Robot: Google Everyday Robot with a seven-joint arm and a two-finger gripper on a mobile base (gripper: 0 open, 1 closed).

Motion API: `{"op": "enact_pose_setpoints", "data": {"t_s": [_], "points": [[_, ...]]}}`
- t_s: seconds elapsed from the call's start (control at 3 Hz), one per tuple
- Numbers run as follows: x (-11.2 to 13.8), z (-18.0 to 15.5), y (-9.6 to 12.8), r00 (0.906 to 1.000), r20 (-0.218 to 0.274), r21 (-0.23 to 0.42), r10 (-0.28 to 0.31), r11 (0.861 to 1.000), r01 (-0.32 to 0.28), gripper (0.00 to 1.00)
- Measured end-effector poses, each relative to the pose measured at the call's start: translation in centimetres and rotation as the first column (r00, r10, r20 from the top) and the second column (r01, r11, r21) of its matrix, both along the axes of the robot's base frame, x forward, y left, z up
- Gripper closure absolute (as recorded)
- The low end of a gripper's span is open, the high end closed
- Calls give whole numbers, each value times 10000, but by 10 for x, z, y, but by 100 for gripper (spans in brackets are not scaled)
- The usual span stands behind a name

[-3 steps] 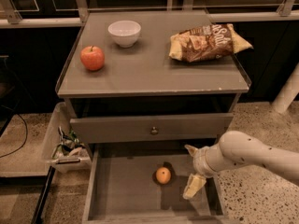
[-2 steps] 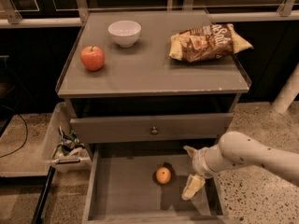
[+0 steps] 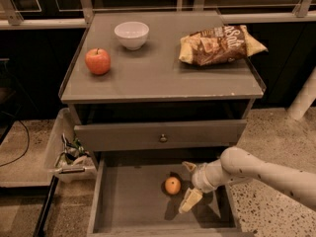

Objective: Pick orange from middle drawer and place on counter

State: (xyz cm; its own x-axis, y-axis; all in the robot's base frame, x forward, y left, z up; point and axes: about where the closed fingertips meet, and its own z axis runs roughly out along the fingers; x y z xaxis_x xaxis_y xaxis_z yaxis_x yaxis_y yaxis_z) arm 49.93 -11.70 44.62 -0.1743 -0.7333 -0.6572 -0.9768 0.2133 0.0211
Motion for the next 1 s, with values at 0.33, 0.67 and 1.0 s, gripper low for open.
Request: {"op": "enact_pose_setpoints", "data": {"t_s": [0.33,0.67,1.0], "points": [[8,-21,17,9999,-11,884,161,9960,-159,0],[14,-35,32,9991,292,1500,321,9880,-361,0],[21,-43,41,9972,663,1665,341,9850,-447,0]]}}
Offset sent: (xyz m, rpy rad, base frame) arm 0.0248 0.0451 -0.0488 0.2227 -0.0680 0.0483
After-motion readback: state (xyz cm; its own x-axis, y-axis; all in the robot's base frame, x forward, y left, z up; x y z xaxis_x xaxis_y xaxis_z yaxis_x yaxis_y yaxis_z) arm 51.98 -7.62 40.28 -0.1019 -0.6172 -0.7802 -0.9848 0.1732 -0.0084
